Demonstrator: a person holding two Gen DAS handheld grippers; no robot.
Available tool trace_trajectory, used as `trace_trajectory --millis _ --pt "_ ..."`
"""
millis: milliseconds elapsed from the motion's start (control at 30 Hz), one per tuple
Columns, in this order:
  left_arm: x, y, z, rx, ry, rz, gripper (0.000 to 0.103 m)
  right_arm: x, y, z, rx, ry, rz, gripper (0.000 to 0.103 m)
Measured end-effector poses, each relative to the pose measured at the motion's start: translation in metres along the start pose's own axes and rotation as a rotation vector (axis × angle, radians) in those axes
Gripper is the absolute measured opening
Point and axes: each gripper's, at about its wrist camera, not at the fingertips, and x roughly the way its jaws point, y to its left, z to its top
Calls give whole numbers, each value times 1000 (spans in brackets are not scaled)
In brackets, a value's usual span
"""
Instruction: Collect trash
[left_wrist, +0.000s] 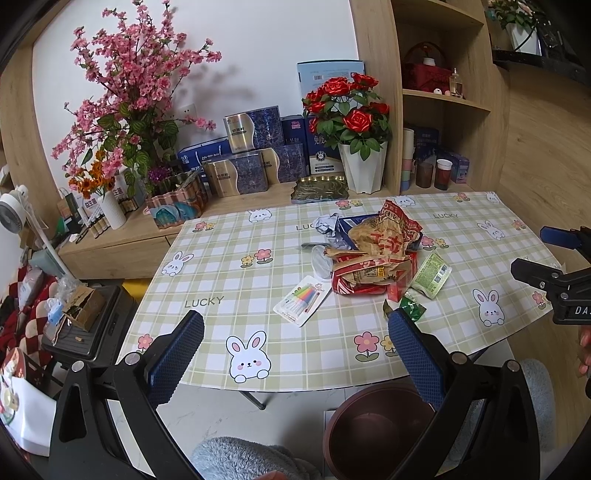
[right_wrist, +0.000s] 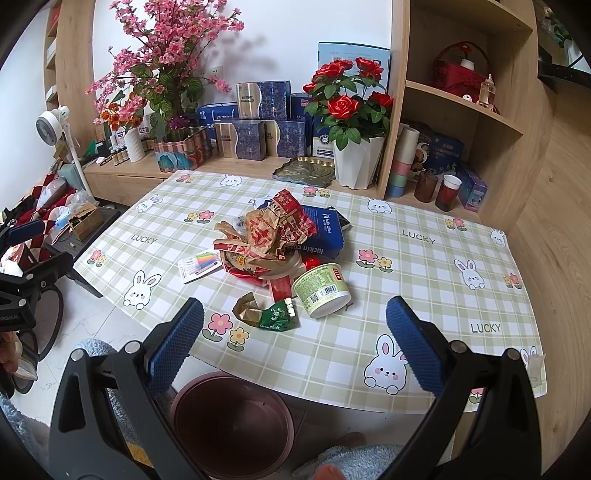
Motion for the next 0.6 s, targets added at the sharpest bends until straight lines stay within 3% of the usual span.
trace_trajectory --millis 600 --pt "11 -4 3 -5 34 -18 98 14 0 -5 8 10 20 97"
